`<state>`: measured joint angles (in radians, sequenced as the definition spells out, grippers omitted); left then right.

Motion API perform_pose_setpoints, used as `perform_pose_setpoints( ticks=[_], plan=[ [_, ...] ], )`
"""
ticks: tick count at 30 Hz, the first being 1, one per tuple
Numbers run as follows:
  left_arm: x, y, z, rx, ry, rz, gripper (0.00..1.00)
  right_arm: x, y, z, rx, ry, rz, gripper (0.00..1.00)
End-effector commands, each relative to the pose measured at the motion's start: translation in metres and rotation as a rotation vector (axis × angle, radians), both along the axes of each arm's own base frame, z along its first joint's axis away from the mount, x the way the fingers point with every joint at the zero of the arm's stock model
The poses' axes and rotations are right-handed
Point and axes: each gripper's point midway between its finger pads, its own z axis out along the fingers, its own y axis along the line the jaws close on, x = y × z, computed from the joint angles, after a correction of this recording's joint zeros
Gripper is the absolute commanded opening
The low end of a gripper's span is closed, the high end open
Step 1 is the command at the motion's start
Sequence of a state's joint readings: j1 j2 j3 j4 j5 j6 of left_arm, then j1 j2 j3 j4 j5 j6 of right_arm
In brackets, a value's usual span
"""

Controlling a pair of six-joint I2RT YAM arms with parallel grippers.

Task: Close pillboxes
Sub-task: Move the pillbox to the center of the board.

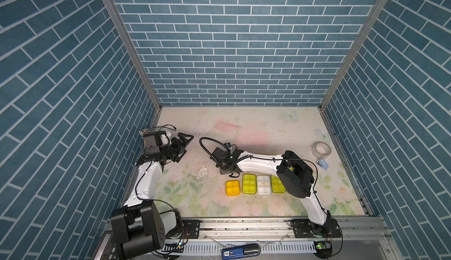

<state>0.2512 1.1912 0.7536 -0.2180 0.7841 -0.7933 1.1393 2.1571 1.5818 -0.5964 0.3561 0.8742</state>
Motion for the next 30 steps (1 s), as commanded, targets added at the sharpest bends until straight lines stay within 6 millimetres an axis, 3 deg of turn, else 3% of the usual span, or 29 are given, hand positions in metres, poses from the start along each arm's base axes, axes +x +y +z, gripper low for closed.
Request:
perform_pose_setpoints(
  ticks=[1,16,30],
  plan=[
    [-0.001,0.0,-0.001,-0.004,-0.011,-0.003,1.0,-0.005,-0.011,0.013,0.031,-0.009,-0.081,0.72],
    [-0.001,-0.001,-0.001,-0.007,-0.013,-0.006,1.0,-0.013,-0.013,0.008,0.069,0.031,-0.12,0.84],
    [0.001,-0.008,0.007,-0.02,-0.056,-0.043,1.0,-0.007,-0.018,0.055,0.122,-0.049,-0.094,0.87]
  ],
)
